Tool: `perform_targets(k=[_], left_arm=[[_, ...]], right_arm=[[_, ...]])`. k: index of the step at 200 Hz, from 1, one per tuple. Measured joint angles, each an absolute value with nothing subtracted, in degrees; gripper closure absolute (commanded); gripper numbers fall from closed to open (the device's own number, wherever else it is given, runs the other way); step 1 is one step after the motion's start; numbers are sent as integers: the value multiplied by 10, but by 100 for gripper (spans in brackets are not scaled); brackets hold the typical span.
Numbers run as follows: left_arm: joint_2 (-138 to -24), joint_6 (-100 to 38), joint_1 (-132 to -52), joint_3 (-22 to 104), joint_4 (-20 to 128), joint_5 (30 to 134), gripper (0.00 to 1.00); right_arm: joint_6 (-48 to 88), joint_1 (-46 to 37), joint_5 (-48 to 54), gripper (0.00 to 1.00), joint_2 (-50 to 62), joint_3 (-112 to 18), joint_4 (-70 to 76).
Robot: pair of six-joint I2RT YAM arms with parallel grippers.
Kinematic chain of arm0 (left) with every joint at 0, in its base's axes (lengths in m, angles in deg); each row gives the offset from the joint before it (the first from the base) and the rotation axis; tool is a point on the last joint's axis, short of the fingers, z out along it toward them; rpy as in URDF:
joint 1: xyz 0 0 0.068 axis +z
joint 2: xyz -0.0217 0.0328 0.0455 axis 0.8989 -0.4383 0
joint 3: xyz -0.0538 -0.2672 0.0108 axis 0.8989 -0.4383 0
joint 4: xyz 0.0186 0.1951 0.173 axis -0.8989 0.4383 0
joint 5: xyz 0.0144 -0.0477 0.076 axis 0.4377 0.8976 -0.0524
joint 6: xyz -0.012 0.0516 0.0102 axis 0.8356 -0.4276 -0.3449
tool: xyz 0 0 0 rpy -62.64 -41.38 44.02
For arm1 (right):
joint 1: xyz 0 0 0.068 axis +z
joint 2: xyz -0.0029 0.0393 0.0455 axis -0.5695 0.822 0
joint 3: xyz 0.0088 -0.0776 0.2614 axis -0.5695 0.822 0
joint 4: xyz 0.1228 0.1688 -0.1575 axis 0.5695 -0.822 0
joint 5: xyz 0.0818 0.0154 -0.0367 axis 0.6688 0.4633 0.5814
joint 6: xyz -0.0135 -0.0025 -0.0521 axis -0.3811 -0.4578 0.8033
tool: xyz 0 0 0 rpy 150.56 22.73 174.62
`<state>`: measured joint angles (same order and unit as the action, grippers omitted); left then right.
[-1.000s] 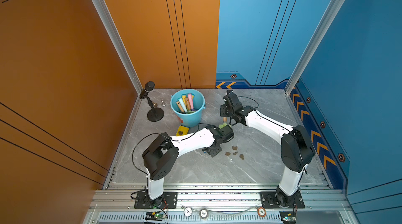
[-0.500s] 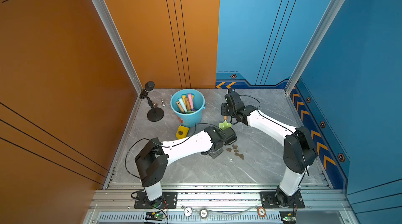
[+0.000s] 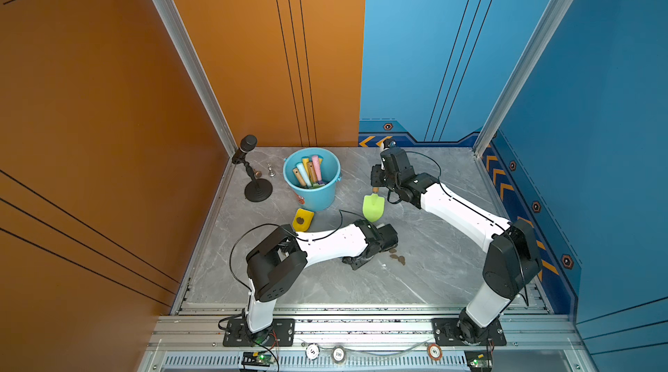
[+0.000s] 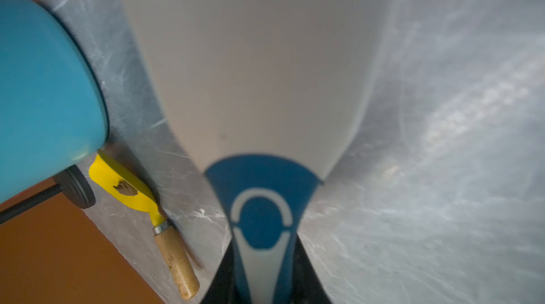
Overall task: Brush the soil off the hand trowel and place it into the bucket
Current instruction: Brush off the soil from the hand trowel.
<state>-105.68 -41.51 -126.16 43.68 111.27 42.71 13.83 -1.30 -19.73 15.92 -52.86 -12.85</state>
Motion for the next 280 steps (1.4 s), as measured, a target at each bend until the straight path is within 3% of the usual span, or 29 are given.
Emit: perform_targets(k=[27,63,118,192,220,248,280], left_arm=[[-994,-395,-1271,420,1115,432,100],[-908,-398,-1220,446,1109,431,100],[-989,-422,-1190,456,1096,406,100],[-999,-402,-1249,417,1078,433,100],[-913,-380,-1219,414,1077,523,100],[-767,-343,-1116,388,1058,676,100],[-652,-304,-994,346,1046,877,100]], right_arm=[[141,-12,-197,89,159,-529,-131],[147,-1,-193,89,151,-529,-136],[167,11,-180,90,111,-544,-170],[196,-22,-145,89,70,-567,-179],[240,-51,-49,92,51,-521,-94],[289,-86,91,94,0,-400,54],[309,-142,249,94,-4,-395,123]])
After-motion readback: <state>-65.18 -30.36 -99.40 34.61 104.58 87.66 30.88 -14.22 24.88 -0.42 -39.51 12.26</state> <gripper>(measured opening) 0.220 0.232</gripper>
